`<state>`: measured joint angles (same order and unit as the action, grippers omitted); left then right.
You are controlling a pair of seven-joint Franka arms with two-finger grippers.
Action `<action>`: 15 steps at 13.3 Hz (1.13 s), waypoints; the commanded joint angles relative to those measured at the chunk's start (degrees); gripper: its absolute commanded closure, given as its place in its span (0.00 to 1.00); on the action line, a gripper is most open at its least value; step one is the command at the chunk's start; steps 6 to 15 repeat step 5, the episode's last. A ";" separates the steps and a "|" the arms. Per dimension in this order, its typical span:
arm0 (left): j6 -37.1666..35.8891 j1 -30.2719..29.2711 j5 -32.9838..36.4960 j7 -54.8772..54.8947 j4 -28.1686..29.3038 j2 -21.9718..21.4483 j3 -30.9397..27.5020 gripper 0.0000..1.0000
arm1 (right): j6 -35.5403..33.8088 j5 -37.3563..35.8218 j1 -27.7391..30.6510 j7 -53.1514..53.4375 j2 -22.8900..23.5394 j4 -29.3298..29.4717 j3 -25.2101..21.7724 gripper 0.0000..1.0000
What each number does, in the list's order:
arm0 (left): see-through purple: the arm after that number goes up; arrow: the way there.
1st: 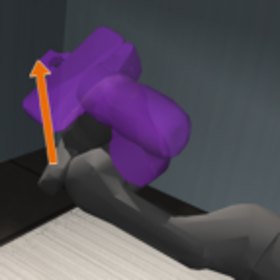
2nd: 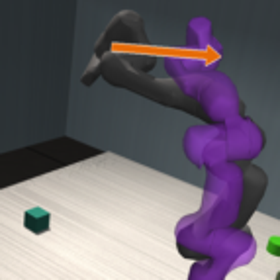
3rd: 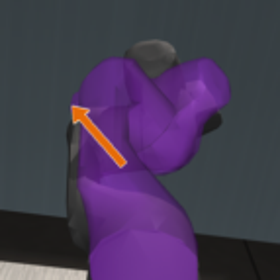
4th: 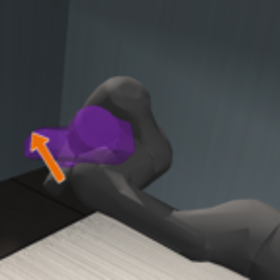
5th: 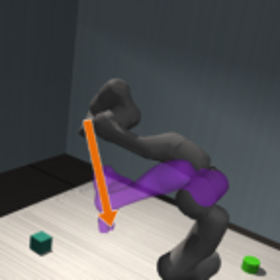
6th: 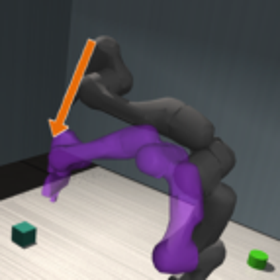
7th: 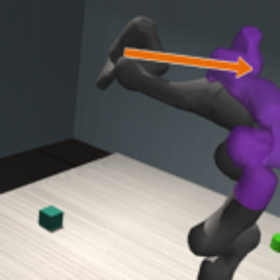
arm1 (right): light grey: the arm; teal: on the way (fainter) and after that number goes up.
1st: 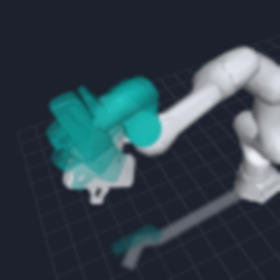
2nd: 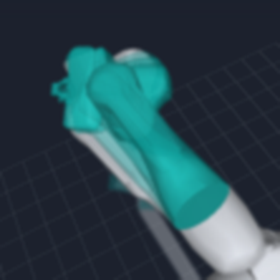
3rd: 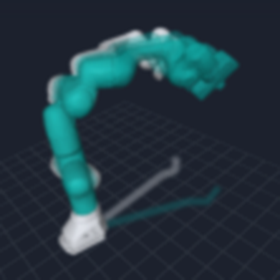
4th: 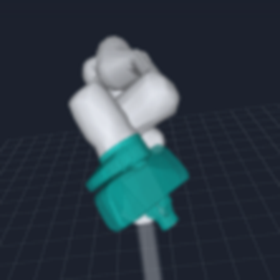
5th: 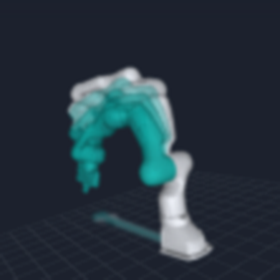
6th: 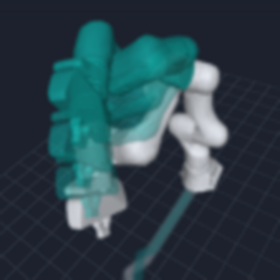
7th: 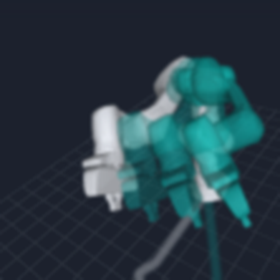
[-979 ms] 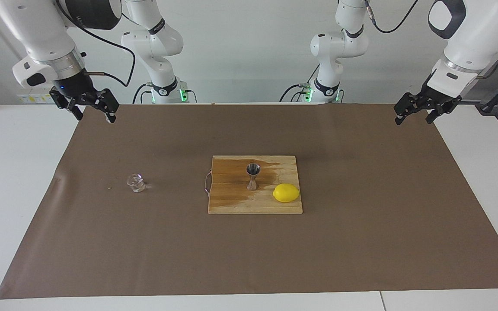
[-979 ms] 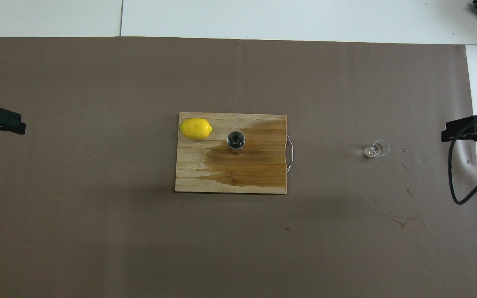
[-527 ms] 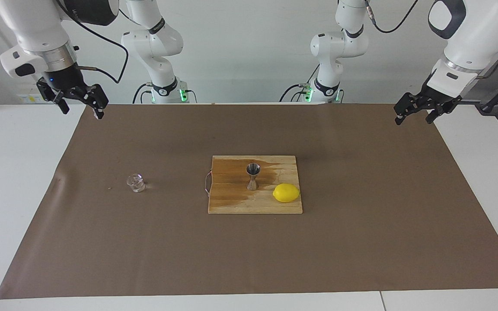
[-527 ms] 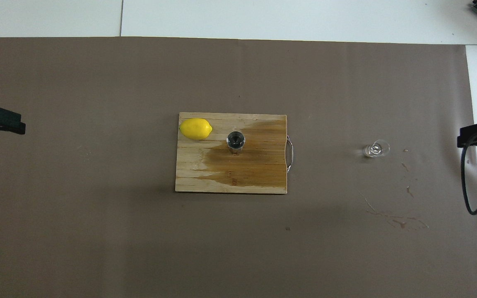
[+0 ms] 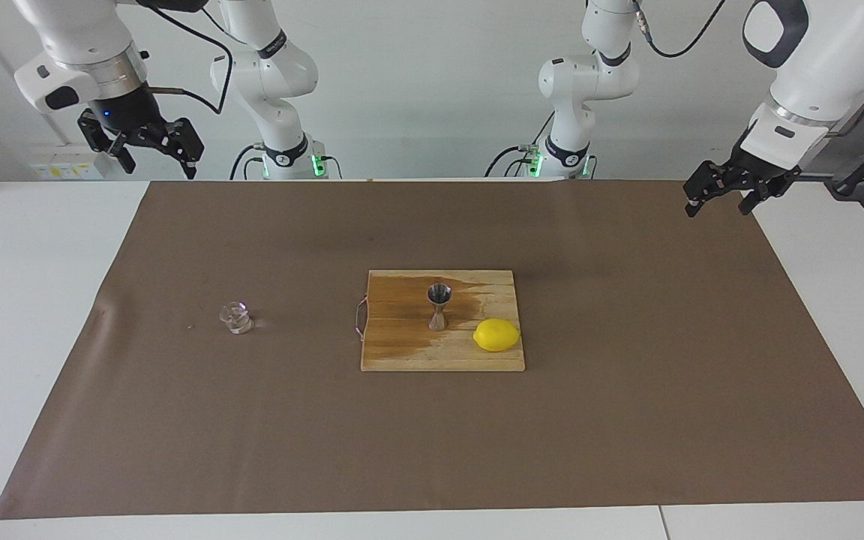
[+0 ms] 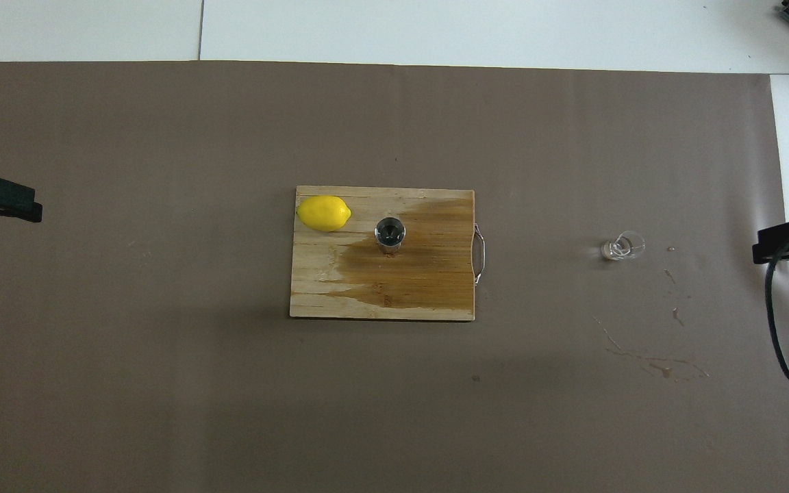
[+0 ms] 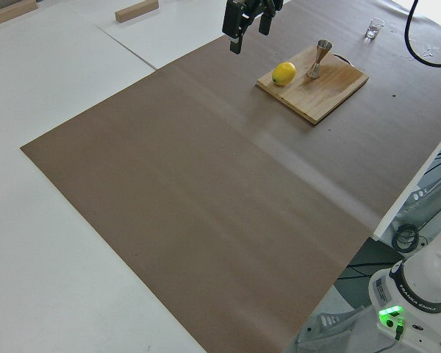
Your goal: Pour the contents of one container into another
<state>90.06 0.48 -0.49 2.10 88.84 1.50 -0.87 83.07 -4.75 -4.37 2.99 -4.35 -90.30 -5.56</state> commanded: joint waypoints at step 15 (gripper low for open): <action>-0.24 -0.04 0.49 0.54 1.78 -1.77 -0.10 0.00 | -0.19 1.49 0.41 -1.85 1.27 1.53 0.37 0.00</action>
